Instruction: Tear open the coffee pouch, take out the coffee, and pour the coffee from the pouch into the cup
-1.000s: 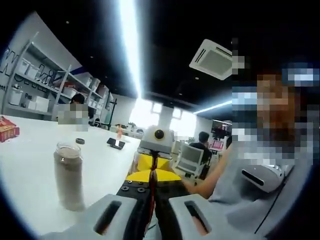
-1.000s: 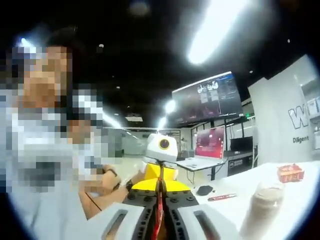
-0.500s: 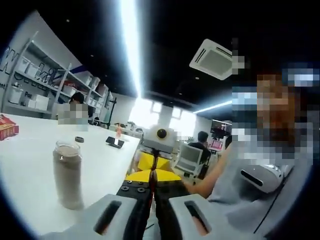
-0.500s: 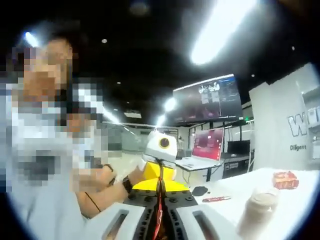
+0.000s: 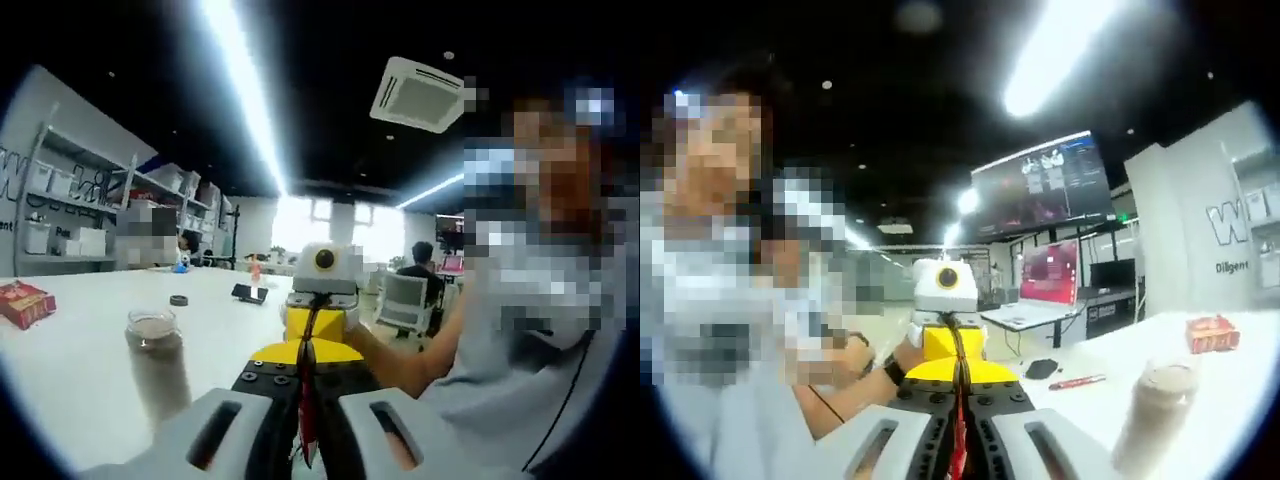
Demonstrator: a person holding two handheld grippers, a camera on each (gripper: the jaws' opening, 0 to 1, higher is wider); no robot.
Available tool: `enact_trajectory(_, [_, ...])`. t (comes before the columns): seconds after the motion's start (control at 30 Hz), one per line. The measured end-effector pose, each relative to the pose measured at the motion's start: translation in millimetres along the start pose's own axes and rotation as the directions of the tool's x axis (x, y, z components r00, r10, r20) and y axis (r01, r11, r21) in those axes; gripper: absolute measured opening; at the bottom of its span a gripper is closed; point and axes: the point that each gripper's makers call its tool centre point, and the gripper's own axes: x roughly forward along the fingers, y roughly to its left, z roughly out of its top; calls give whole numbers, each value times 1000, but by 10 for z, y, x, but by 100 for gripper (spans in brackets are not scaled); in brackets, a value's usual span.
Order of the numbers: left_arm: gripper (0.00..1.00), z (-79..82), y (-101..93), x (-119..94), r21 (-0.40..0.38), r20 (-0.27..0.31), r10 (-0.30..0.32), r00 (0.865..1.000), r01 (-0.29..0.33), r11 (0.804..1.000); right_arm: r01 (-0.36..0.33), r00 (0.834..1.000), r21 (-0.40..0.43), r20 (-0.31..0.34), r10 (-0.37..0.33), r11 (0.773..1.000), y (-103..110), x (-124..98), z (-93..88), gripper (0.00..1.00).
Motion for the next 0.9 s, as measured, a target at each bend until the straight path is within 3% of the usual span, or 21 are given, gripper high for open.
enact_trajectory(0.3, [6,61,39,-10,46,34,12,999,-14,999,4,1000,11,-6,-4,1000,-6,12,26,1])
enact_trajectory(0.53, [8,74,113,-14,39,45,33,998,-35,999,25,1000,10,-2,-25,1000,-39,12,34,1])
enact_trajectory(0.7, [6,104,107,46,159,65,49,997,-59,986,51,999,9,12,-51,999,-82,-37,68,1])
enact_trajectory(0.9, [6,118,107,56,146,60,47,997,-56,988,54,999,-17,7,-54,998,-48,-56,81,1])
